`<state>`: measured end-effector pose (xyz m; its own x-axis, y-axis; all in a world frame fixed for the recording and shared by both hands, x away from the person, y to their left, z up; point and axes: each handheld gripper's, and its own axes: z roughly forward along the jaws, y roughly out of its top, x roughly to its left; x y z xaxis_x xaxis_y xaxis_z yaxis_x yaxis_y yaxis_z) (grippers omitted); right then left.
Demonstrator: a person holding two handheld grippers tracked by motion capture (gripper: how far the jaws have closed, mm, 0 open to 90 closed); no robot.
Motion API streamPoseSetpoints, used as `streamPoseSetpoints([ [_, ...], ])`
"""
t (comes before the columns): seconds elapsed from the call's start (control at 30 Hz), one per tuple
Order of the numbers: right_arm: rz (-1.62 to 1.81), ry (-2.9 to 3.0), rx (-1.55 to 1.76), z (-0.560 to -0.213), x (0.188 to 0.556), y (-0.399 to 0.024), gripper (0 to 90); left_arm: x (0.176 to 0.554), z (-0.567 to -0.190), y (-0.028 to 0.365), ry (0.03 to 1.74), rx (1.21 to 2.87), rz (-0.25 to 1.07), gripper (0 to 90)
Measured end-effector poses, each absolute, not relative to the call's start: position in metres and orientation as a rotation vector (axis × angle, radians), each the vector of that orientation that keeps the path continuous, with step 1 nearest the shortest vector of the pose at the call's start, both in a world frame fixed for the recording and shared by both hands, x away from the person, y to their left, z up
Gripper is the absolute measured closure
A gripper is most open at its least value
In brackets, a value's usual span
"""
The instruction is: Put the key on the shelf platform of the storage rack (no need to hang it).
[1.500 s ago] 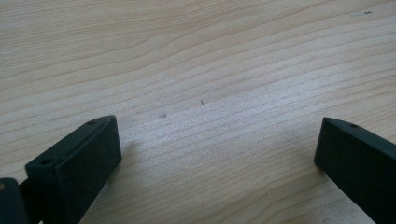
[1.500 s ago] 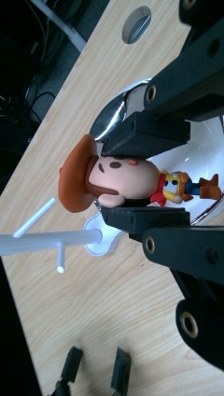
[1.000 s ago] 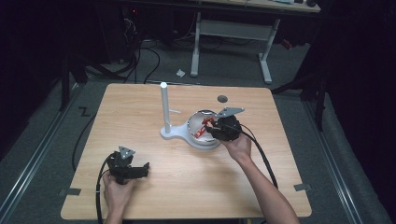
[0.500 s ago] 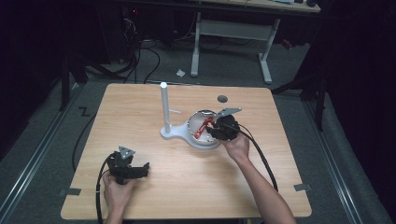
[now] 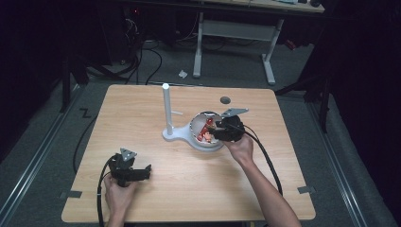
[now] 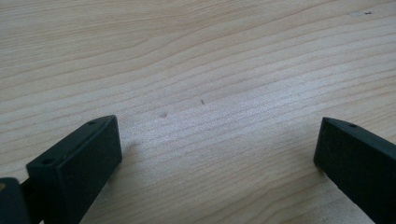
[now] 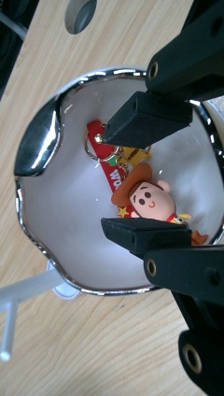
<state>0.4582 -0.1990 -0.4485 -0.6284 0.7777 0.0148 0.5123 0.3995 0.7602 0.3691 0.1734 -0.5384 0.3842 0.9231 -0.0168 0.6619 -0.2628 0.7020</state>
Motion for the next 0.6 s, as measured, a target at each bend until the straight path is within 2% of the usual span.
streamPoseSetpoints([
  [0.6,1.158,2.242,1.154,-0.424,0.446,-0.227,43.5,0.369,-0.538,0.173,1.356,2.018,0.537,1.0],
])
